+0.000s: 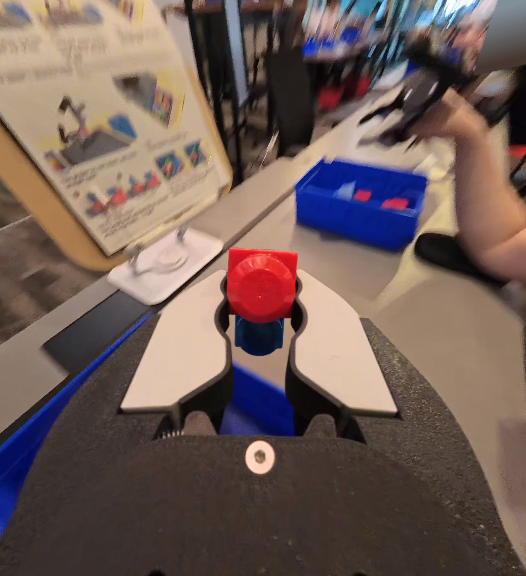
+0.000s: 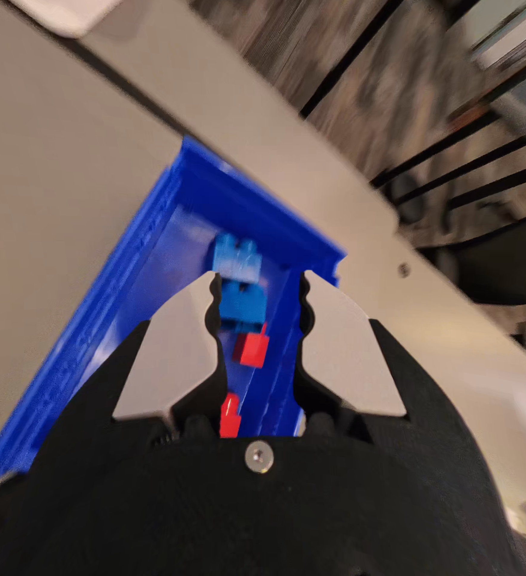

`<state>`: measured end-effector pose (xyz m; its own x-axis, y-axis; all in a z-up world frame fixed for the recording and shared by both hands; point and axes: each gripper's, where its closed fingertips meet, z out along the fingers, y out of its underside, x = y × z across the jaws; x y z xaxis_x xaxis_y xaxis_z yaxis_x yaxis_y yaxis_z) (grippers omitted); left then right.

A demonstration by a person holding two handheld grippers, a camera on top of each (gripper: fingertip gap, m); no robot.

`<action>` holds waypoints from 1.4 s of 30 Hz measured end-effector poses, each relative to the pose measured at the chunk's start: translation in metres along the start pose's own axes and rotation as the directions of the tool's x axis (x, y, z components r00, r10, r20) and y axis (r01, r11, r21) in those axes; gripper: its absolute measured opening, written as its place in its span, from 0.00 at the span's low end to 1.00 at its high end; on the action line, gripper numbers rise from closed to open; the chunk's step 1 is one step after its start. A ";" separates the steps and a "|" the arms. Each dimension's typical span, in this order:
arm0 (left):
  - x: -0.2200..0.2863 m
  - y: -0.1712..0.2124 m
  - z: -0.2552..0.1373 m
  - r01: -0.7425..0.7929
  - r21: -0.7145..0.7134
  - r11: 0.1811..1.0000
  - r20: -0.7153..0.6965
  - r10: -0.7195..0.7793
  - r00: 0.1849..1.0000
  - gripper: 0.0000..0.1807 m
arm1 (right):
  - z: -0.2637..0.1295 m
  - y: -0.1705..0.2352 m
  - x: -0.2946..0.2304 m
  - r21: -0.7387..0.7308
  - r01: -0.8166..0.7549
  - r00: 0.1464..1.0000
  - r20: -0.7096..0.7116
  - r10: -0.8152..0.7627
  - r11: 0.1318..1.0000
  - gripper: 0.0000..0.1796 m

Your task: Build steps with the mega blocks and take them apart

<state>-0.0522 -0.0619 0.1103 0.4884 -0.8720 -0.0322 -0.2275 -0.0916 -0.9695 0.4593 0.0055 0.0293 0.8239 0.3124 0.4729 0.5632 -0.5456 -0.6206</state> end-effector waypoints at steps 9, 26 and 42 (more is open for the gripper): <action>0.087 -0.051 0.083 0.269 0.229 0.936 -0.420 -0.155 0.894 0.20 | -0.155 -0.172 -0.217 0.697 -0.427 0.637 0.684 -0.355 0.576 0.33; 0.121 -0.008 0.134 0.168 0.054 0.984 -0.477 -0.122 0.870 0.23 | -0.125 -0.153 -0.302 0.481 -0.389 0.303 0.872 -0.384 0.786 0.20; 0.123 -0.005 0.135 0.174 0.017 0.985 -0.494 -0.143 0.858 0.22 | -0.133 -0.158 -0.293 0.506 -0.438 0.313 0.861 -0.402 0.743 0.22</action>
<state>0.1228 -0.1043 0.0789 0.0357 -0.9722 0.2314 -0.1243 -0.2341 -0.9642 0.1198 -0.1033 0.0722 0.0872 0.9862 -0.1408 0.0902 -0.1486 -0.9848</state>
